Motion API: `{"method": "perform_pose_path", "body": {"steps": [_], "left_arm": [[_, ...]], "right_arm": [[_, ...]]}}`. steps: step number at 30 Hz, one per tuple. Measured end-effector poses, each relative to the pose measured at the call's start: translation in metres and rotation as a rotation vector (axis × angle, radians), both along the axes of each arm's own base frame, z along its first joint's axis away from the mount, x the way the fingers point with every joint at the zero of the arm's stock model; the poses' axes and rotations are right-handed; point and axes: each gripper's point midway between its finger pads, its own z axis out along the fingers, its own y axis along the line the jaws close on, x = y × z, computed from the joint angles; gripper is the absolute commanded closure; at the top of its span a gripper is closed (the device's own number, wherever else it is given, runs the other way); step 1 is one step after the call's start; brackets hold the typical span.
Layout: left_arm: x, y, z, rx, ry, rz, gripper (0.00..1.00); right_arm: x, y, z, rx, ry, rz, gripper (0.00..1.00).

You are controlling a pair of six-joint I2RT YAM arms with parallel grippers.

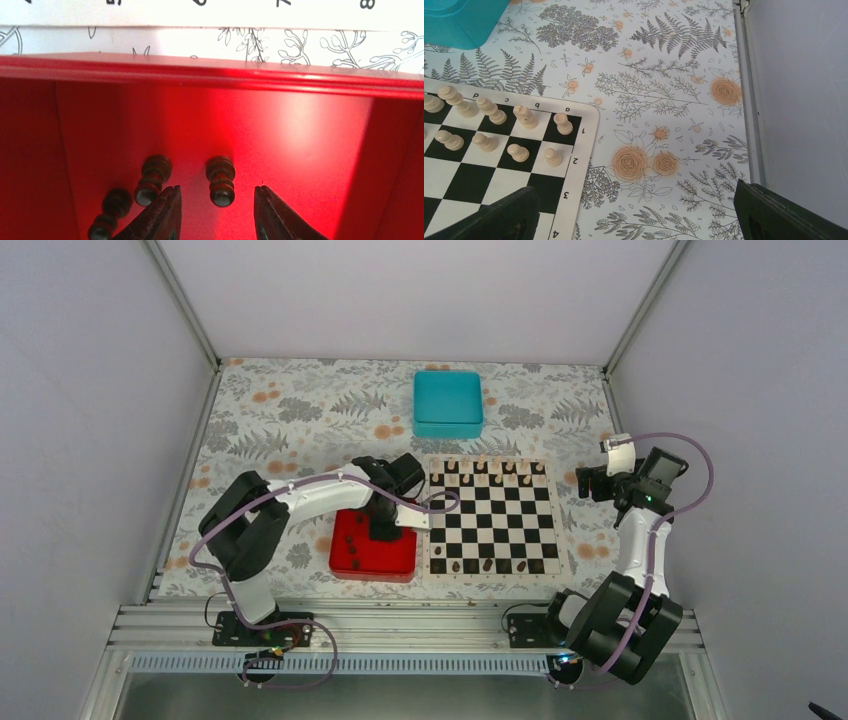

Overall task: Set up the chess pieces on the board
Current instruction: Pick up the chess piece from the storage box.

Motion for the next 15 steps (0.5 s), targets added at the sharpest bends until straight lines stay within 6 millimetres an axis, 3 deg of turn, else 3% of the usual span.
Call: {"method": "perform_pose_path", "body": {"steps": [10,15], "left_arm": [[0.0,-0.004,-0.015,0.004,0.026,-0.003,0.67],[-0.001,-0.003,-0.02,0.015,0.038,-0.006,0.87]], "right_arm": [[0.0,0.0,-0.003,0.004,0.008,0.001,0.0],[0.0,0.0,-0.003,0.004,0.009,0.002,0.0]]}}
